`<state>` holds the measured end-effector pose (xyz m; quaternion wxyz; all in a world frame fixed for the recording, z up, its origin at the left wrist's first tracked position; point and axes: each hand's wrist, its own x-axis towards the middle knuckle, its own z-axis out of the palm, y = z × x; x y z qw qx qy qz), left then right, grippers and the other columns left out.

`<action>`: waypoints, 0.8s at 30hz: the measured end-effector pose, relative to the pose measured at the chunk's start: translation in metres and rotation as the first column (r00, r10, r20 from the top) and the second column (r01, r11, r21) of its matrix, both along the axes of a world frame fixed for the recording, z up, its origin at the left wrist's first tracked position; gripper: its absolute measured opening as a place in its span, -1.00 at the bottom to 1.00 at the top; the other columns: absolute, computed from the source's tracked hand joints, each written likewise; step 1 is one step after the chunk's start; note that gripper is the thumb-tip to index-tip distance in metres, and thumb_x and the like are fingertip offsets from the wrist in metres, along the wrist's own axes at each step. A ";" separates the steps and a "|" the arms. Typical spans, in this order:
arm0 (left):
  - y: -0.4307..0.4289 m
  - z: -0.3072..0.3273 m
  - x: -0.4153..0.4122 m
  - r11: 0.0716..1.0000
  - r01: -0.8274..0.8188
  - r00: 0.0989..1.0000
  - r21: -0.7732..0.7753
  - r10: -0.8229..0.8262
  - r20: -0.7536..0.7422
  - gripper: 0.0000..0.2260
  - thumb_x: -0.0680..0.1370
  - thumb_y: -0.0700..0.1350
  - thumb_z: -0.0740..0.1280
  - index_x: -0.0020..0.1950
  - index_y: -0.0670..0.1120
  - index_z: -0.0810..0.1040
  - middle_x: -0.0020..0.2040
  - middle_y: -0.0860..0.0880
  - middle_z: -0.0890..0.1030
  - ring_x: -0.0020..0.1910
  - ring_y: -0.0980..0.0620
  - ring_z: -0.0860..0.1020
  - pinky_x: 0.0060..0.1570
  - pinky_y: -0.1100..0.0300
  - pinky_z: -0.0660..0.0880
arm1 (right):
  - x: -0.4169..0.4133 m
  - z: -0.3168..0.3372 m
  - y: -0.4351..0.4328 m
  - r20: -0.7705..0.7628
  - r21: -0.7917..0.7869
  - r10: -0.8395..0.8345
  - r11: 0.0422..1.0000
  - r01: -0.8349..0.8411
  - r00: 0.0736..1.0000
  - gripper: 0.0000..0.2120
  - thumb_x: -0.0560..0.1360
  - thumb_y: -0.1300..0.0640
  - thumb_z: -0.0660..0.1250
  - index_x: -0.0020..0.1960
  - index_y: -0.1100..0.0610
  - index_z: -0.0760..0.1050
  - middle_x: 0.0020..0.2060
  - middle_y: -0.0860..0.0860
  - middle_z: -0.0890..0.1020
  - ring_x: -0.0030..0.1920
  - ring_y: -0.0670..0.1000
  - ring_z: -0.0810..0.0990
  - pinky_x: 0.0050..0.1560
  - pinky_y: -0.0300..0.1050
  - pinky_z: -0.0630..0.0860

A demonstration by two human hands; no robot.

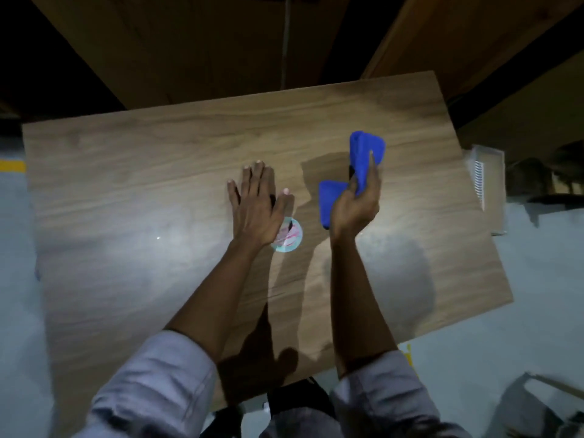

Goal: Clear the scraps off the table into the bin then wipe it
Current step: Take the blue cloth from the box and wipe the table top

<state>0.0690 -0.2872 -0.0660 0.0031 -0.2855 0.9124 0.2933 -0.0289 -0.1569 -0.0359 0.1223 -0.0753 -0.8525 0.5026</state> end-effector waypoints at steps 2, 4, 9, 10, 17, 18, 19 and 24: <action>0.021 0.000 -0.037 0.997 0.075 0.995 0.004 -0.075 0.061 -0.36 0.68 0.27 -0.03 0.68 -0.03 0.08 0.70 0.00 -0.02 0.67 -0.11 -0.15 0.49 -0.32 -0.41 | -0.021 -0.006 0.022 0.032 0.283 -0.004 0.959 -0.006 0.999 -0.43 0.52 0.16 0.28 0.52 -0.08 0.41 0.58 0.09 0.32 0.62 0.16 0.19 0.58 0.32 0.01; 0.041 -0.001 -0.066 0.995 0.091 0.989 -0.034 -0.086 0.117 -0.37 0.68 0.28 -0.03 0.68 0.01 0.05 0.70 -0.01 -0.09 0.65 -0.21 -0.26 0.34 -0.34 -0.54 | -0.028 -0.017 0.029 0.203 0.554 0.093 0.810 -0.193 0.975 -0.45 0.62 0.01 0.24 0.59 -0.19 0.25 0.65 0.07 0.11 0.66 0.20 -0.03 0.53 0.41 -0.15; 0.057 -0.008 -0.104 0.992 0.098 0.992 -0.078 -0.091 0.084 -0.31 0.63 0.24 -0.23 0.68 -0.06 0.12 0.70 -0.09 -0.02 0.67 -0.19 -0.14 0.57 -0.27 -0.27 | -0.061 -0.022 0.034 0.531 0.199 0.517 0.694 -0.692 0.671 -0.54 0.67 -0.03 0.18 0.56 -0.12 0.34 0.61 -0.01 0.27 0.64 0.16 0.08 0.57 0.43 -0.09; 0.057 -0.006 -0.110 0.991 0.116 0.992 -0.071 -0.112 0.058 -0.31 0.63 0.25 -0.25 0.68 -0.04 0.12 0.70 -0.07 0.01 0.67 -0.17 -0.11 0.58 -0.24 -0.26 | -0.069 -0.014 0.040 0.425 0.007 0.592 0.754 -0.656 0.685 -0.54 0.62 0.04 0.22 0.52 0.00 0.42 0.53 0.05 0.42 0.59 0.16 0.26 0.58 0.34 0.08; 0.056 -0.006 -0.141 0.960 0.259 0.966 -0.101 -0.256 0.045 -0.44 0.70 0.21 -0.08 0.68 0.03 0.11 0.70 -0.05 -0.01 0.67 -0.12 -0.13 0.58 -0.24 -0.24 | -0.104 -0.011 0.102 0.348 0.530 -0.311 0.844 0.088 0.885 -0.29 0.58 0.30 0.19 0.62 -0.21 0.16 0.66 0.07 0.10 0.62 0.32 0.07 0.56 0.34 0.02; 0.054 -0.010 -0.140 0.956 0.272 0.962 -0.113 -0.267 0.053 -0.45 0.72 0.20 -0.06 0.68 0.04 0.10 0.70 -0.04 -0.03 0.67 -0.10 -0.14 0.58 -0.24 -0.25 | -0.109 -0.023 0.101 0.410 0.632 -0.327 0.775 -0.007 0.852 -0.29 0.61 0.22 0.20 0.63 -0.24 0.07 0.67 0.09 0.03 0.61 0.38 0.02 0.53 0.41 -0.01; 0.050 -0.014 -0.137 0.949 0.287 0.958 -0.132 -0.282 0.059 -0.47 0.73 0.18 -0.04 0.68 0.04 0.09 0.70 -0.02 -0.04 0.68 -0.09 -0.14 0.58 -0.23 -0.26 | -0.115 -0.035 0.096 0.428 0.693 -0.313 0.716 -0.086 0.848 -0.29 0.62 0.15 0.23 0.64 -0.25 0.02 0.67 0.11 0.00 0.60 0.41 0.01 0.52 0.44 -0.01; 0.006 -0.023 -0.120 0.933 0.304 0.950 -0.193 -0.313 -0.017 -0.50 0.72 0.14 -0.01 0.65 0.04 0.21 0.69 -0.06 0.06 0.68 -0.09 -0.03 0.60 -0.20 -0.13 | -0.156 -0.045 0.010 0.415 0.699 -0.024 0.648 -0.301 0.910 -0.27 0.58 0.03 0.26 0.64 -0.26 0.00 0.67 0.06 -0.03 0.62 0.33 0.02 0.55 0.36 -0.13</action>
